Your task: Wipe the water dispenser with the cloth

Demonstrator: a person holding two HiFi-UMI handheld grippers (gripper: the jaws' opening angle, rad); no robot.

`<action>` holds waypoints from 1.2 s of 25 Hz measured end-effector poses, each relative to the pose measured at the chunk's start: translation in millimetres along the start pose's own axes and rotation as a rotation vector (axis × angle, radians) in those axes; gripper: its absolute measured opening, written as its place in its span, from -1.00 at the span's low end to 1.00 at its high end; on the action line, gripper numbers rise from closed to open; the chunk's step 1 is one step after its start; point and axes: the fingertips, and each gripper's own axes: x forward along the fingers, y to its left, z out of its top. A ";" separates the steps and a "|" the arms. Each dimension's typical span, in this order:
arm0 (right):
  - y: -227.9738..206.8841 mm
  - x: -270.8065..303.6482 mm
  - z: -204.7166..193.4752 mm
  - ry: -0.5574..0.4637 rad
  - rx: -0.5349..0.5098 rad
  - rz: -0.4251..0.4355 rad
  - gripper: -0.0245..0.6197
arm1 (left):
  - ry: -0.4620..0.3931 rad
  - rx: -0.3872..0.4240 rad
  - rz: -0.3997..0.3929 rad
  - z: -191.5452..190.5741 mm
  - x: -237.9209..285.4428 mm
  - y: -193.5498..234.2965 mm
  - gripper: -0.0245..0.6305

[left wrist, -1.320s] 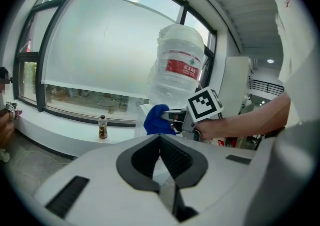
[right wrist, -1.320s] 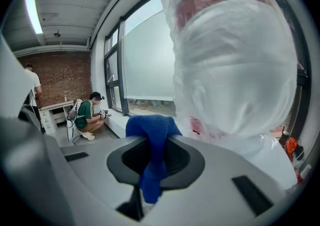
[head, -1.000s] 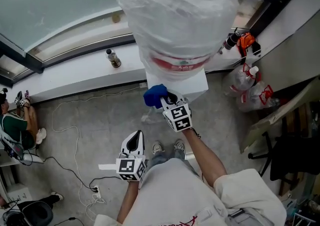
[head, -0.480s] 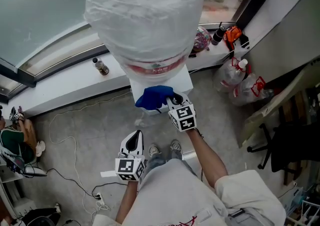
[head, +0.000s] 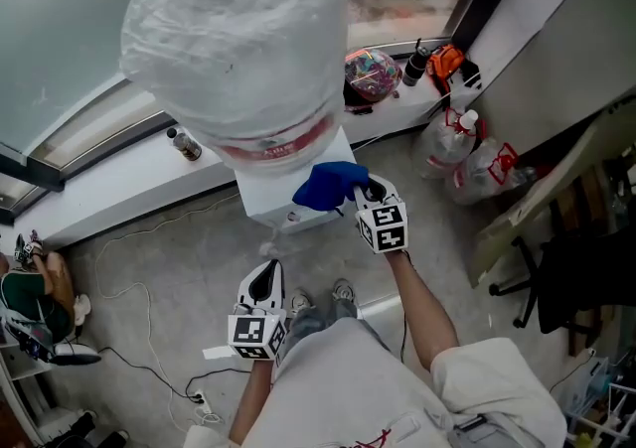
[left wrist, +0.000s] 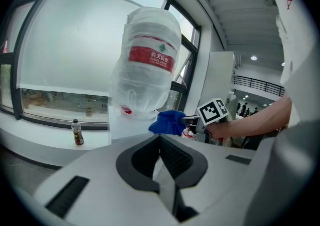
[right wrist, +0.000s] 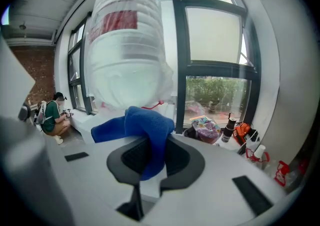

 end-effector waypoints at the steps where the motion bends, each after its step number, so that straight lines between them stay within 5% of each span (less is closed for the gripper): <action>1: -10.4 -3.2 -1.6 0.001 0.005 -0.017 -0.76 | 0.002 0.003 -0.006 0.5 3.0 -3.5 -0.89; 10: -74.1 -38.0 -14.5 -0.010 0.059 -0.139 -0.76 | 0.009 0.024 -0.054 -2.4 17.6 -31.2 -0.89; 16: -67.4 -54.1 -14.0 -0.022 0.042 -0.130 -0.76 | 0.002 0.030 -0.061 -2.1 16.1 -41.1 -0.89; 23: 19.0 -58.7 -22.3 -0.016 0.021 0.016 -0.76 | -0.019 0.014 -0.026 -3.7 -4.6 -35.2 -0.89; 30: 172.5 -50.3 -40.5 0.033 -0.042 0.314 -0.76 | -0.045 -0.015 0.067 -5.7 -38.5 -4.7 -0.89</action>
